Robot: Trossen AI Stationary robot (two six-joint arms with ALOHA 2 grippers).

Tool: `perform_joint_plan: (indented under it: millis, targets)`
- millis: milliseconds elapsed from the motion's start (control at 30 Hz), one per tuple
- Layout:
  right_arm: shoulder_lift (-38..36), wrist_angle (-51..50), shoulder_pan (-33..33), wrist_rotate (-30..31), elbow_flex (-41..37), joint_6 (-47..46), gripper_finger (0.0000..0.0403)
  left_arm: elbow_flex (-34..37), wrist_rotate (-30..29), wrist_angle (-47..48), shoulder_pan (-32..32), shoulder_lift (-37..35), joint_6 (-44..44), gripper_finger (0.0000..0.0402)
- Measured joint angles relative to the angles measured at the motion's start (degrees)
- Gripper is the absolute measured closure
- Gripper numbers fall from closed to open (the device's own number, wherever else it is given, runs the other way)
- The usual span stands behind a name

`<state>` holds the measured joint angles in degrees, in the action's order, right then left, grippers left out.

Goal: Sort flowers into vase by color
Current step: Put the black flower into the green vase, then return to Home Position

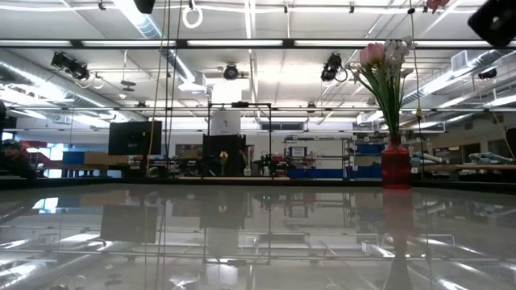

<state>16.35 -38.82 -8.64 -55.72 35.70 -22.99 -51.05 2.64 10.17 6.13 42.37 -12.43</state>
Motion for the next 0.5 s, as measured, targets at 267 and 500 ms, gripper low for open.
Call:
perform_joint_plan:
  millis: [267, 500]
  targets:
    - [3.2, -2.5, 0.0, -3.4, 3.1, -1.6, 0.0163, 0.0, 0.0, 0.0, 0.0, 0.0, 0.0, 0.0232]
    - [3.7, -10.0, 0.0, 3.6, 12.0, 4.1, 0.0163, 0.0, 0.0, 0.0, 0.0, 0.0, 0.0, 0.0232]
